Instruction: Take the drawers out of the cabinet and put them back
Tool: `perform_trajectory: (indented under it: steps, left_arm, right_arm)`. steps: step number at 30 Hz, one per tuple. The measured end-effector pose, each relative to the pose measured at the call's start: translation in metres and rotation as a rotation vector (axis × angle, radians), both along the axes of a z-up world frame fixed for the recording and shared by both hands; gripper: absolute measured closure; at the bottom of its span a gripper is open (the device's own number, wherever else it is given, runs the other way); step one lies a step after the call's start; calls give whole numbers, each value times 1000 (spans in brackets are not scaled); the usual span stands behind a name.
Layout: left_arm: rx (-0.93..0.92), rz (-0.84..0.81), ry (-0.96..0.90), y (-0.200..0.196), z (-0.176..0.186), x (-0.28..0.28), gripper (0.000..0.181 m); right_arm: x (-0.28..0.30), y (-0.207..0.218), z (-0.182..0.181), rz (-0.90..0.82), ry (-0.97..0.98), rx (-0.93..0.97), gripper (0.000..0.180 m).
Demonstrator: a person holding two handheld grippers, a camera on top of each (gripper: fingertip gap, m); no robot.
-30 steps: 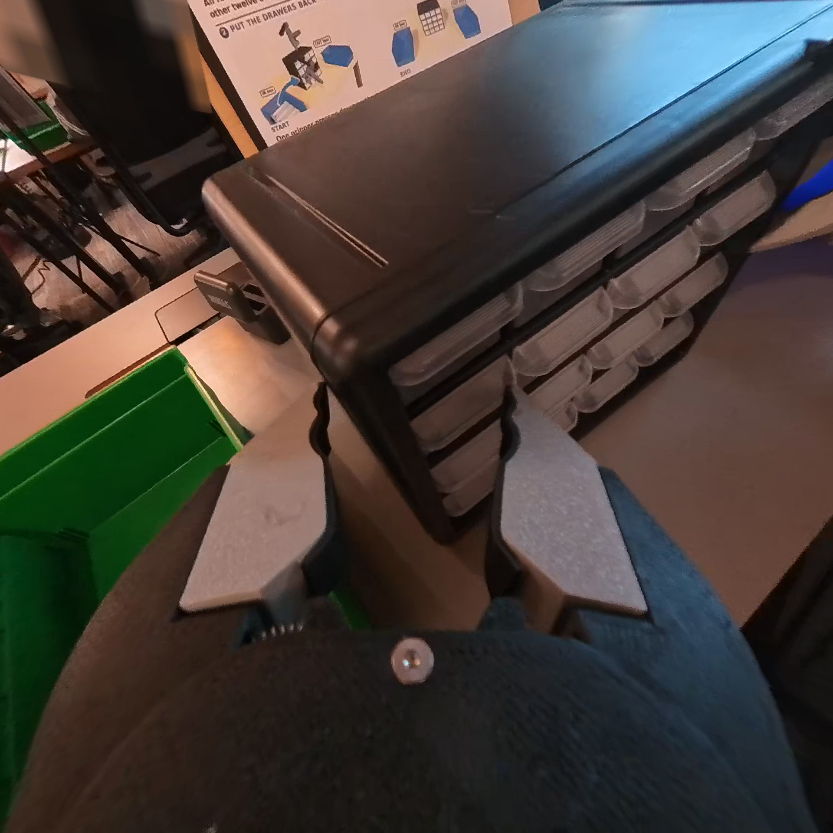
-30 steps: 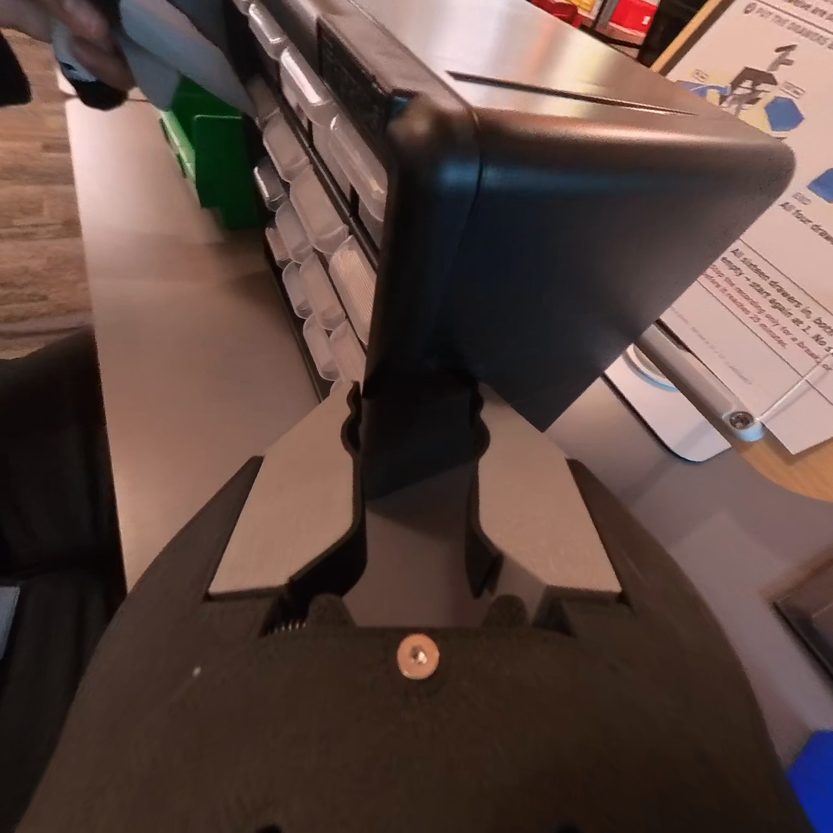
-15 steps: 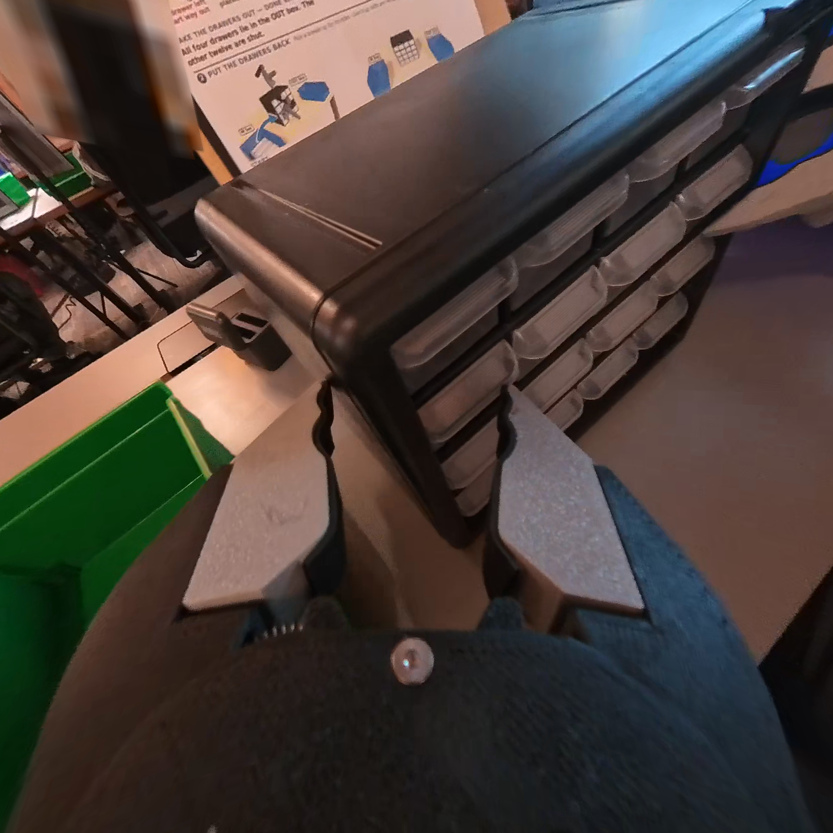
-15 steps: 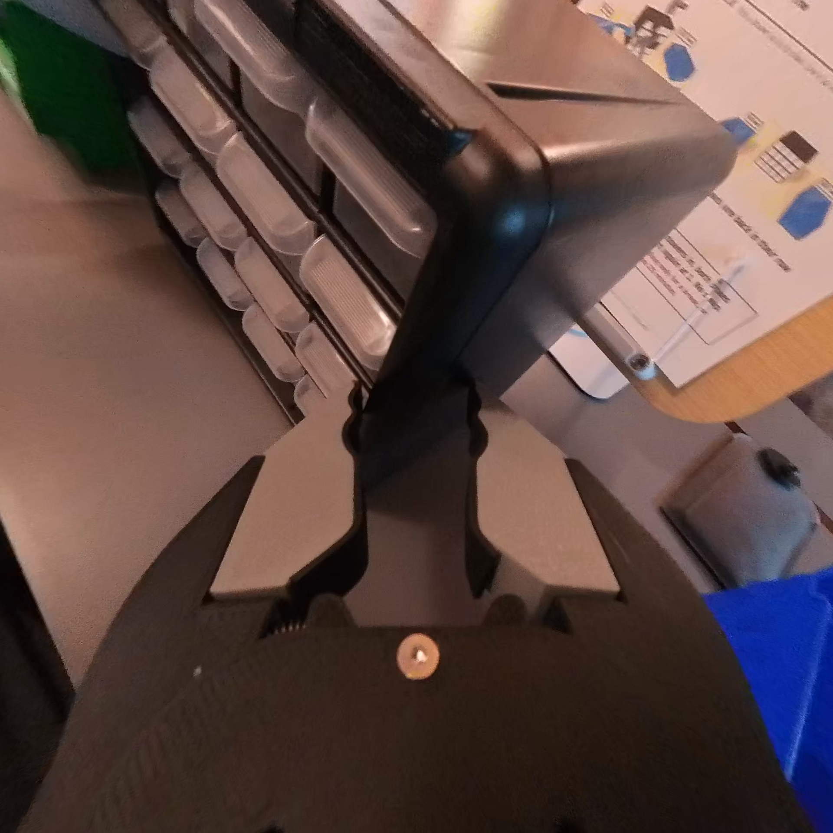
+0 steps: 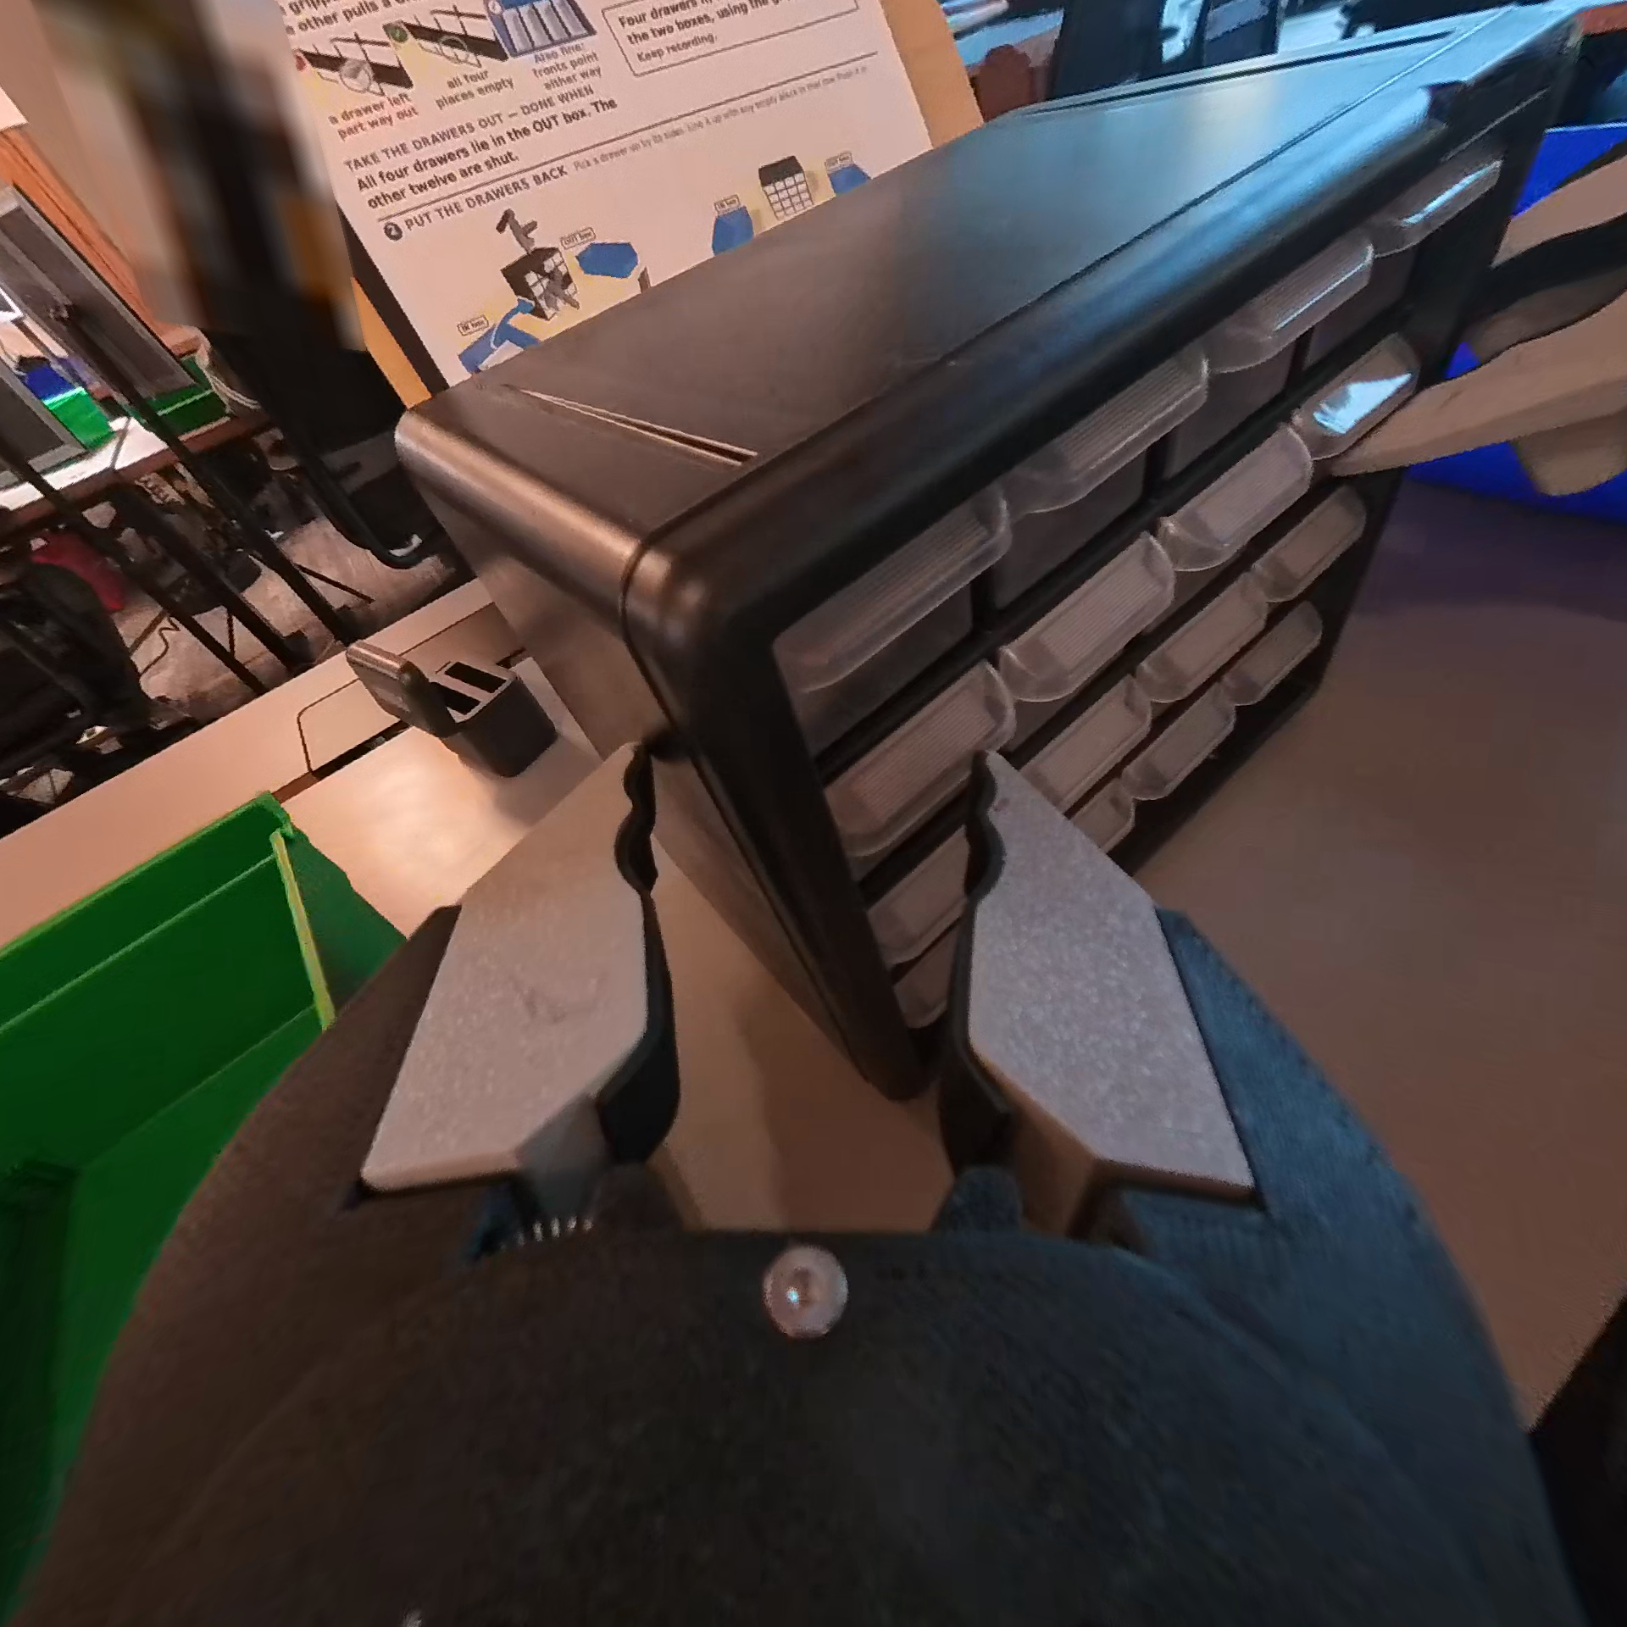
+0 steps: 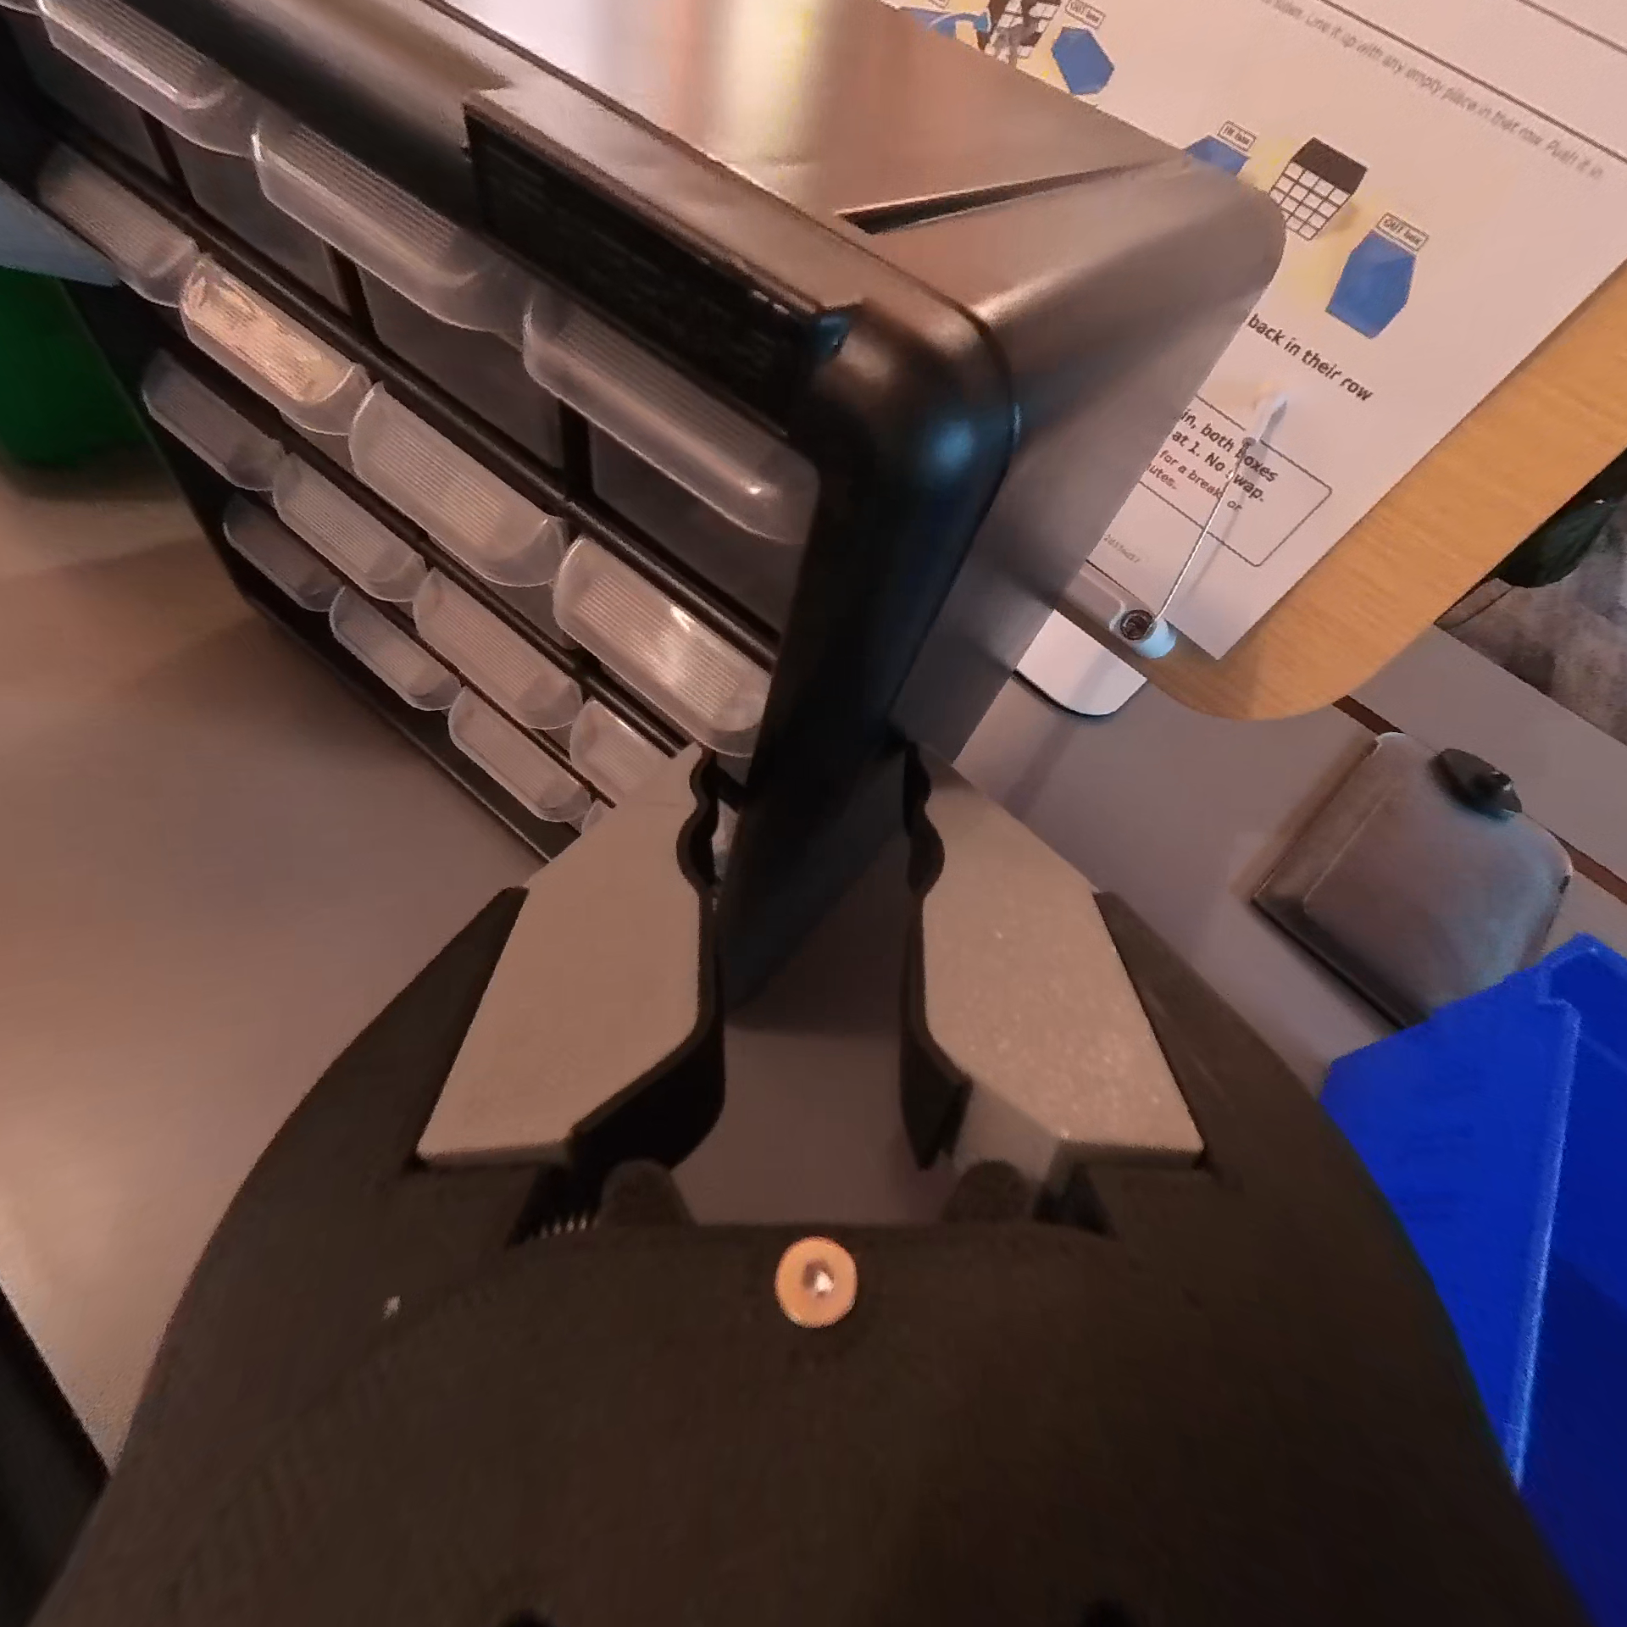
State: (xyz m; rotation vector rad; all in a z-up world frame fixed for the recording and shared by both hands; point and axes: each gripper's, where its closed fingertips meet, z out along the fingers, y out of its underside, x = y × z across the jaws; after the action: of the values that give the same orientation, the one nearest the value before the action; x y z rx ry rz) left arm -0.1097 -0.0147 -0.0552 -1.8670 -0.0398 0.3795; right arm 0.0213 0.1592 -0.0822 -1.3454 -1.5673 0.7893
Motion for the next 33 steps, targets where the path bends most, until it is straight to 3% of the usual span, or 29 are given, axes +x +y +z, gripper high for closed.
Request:
perform_trajectory:
  steps: [7, 11, 15, 17, 19, 20, 22, 25, 27, 29, 33]
  left_arm:
    - [25, 34, 93, -22, -9, 5, 120]
    - [24, 91, 240, -23, -5, 7, 122]
    - [102, 202, 385, -31, 42, 7, 133]
    - [122, 112, 378, -21, 67, 32, 142]
    - [57, 9, 453, 0, 82, 59, 133]
    - [30, 0, 535, 11, 92, 65, 127]
    - [-37, -32, 632, 39, 103, 72, 133]
    - [-287, -196, 574, 77, 73, 84, 140]
    - [-398, -211, 634, 91, 58, 79, 146]
    - [-417, -257, 605, 99, 52, 88, 154]
    - [-418, -258, 615, 105, 53, 89, 152]
  right_arm:
    - [18, 7, 8, -7, -12, 0, 134]
    - [30, 6, -3, -2, -111, 34, 143]
    - [43, -10, -28, 47, -256, -94, 158]
    - [42, -26, -36, 95, -278, -178, 152]
    - [36, -34, -43, 84, -272, -197, 146]
    - [32, -37, -47, 65, -262, -222, 146]
    - [21, -44, -50, 17, -203, -344, 147]
    - [6, -48, -49, -45, -62, -567, 162]
    - [1, -41, -45, -100, 58, -698, 159]
    - [-3, -40, -36, -76, 167, -832, 160]
    - [-7, -41, -25, -2, 299, -1031, 146]
